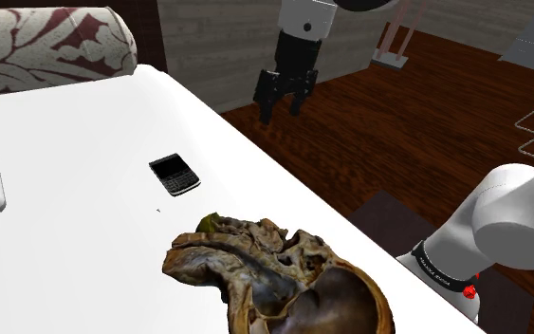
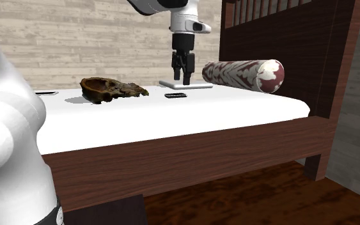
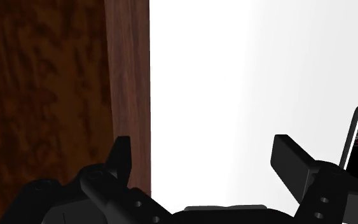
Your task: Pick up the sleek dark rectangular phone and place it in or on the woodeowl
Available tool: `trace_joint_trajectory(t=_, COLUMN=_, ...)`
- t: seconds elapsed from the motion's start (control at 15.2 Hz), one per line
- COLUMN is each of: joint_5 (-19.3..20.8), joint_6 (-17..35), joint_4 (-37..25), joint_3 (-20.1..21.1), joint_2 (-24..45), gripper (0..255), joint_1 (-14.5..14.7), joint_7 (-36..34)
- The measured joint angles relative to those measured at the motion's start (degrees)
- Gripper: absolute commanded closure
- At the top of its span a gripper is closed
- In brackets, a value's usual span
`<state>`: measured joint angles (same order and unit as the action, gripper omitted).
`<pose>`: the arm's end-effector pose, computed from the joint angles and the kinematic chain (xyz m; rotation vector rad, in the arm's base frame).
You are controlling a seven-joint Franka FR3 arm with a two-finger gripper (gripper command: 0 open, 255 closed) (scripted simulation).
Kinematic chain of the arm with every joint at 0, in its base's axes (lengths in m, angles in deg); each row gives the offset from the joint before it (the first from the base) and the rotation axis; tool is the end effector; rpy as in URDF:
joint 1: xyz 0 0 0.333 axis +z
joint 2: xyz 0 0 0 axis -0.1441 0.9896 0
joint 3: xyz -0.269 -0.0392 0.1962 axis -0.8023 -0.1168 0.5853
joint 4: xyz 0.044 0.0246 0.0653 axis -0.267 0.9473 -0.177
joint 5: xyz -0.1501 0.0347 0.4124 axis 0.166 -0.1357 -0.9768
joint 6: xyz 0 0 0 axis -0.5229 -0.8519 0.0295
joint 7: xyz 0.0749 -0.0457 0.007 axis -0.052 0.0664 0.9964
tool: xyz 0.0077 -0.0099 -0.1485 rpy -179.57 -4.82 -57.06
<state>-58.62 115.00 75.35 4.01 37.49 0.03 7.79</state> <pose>0.4575 0.2448 0.4929 -3.0368 -0.0917 0.0145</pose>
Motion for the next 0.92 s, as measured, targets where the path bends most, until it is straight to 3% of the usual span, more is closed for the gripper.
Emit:
trace_joint_trajectory(t=0.46, joint_5=4.61, joint_6=1.39, joint_4=-11.51, joint_3=6.03, joint_2=13.37, gripper=0, joint_1=2.72, joint_7=-7.56)
trace_joint_trajectory(t=0.92, joint_5=12.42, joint_6=-0.29, joint_4=-26.75, joint_3=9.96, joint_2=28.84, gripper=0, joint_1=8.15, joint_7=-15.75)
